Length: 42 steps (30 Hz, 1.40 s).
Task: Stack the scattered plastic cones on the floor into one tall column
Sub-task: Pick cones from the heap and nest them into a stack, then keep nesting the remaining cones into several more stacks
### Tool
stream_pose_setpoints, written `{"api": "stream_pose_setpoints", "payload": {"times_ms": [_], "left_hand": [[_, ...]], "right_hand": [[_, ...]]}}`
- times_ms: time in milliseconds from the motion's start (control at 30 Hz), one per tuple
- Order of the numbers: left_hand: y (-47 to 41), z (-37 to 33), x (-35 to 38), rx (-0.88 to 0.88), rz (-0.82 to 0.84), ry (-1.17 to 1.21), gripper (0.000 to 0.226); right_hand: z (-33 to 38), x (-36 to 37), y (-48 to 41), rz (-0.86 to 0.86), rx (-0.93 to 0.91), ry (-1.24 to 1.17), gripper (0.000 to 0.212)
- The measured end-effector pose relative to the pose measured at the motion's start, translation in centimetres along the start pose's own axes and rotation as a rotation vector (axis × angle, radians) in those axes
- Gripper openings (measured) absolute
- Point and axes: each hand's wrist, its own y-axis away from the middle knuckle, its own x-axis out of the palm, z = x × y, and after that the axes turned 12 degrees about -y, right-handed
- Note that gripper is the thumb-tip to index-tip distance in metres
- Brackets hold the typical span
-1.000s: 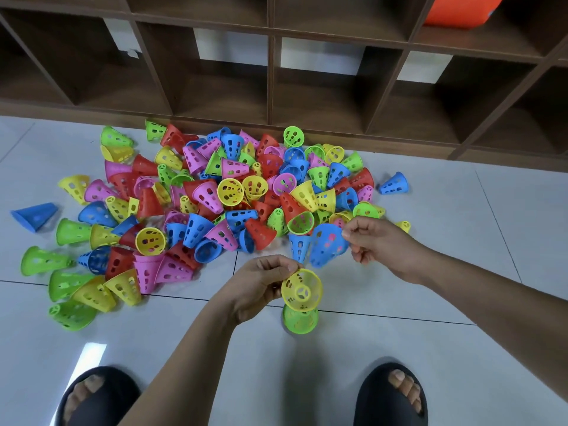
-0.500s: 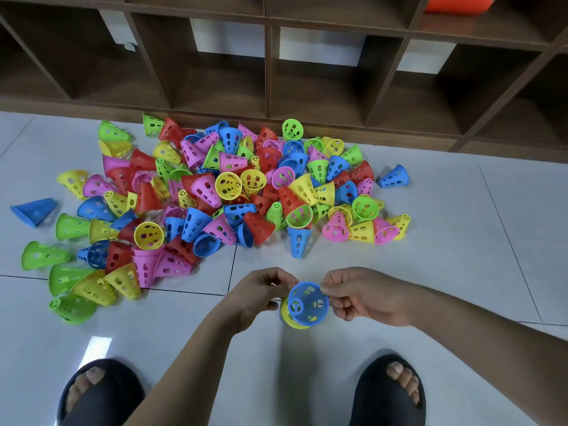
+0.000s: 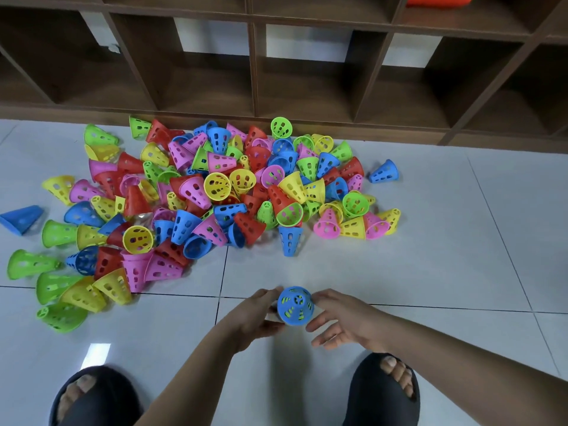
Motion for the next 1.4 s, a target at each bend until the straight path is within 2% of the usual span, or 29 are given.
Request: {"api": "stream_pose_setpoints", "payload": {"times_ms": [133,333,433,533,667,767,900,967,1067,1233,1400], "left_hand": [[-1.3,-0.7,3.6,0.067,-0.055,0.066,0.042],[-3.7,-3.4,9.7,0.056,-0.058,0.122,0.035],[-4.4,-5.1,13.2,0.052,-0.032,0.093,0.024],[-4.9,-6.8,16.7,0.075,0.025,0.012,0.025],[-6.0,-7.9,20.6,0.127,0.077,-0.123,0.027],[-8.1,-7.5,22.9,0.125,0.129,-0.067,0.016],[-10.2,-7.4,25.3,0.113,0.16,-0.118,0.038],[-10.3,-7.6,26.2,0.117,0.173,-0.159,0.041],[-9.7,-8.2,26.4,0.117,0.165,-0.293,0.037],[-7.4,-7.6,22.9,0.193,0.178,-0.595,0.046],[-3.8,-9.3,15.9,0.266,0.163,-0.822,0.03]], "right_hand": [[-0.5,-1.9,-0.3,-0.046,-0.019,-0.122,0.047],[-1.3,-7.6,-0.1,-0.174,-0.077,-0.222,0.053],[-2.2,-10.6,0.6,-0.25,-0.11,-0.281,0.056],[-3.2,-13.1,1.2,-0.328,-0.144,-0.347,0.063],[-4.7,-16.1,2.7,-0.42,-0.195,-0.429,0.056],[-5.8,-18.2,3.8,-0.468,-0.211,-0.487,0.055],[-6.8,-19.9,4.5,-0.536,-0.231,-0.547,0.055],[-7.3,-20.3,4.7,-0.564,-0.25,-0.572,0.054],[-7.8,-19.9,4.9,-0.587,-0.269,-0.597,0.055],[-9.6,-17.6,5.0,-0.605,-0.269,-0.621,0.061],[-9.8,-14.2,5.3,-0.512,-0.257,-0.499,0.053]]}}
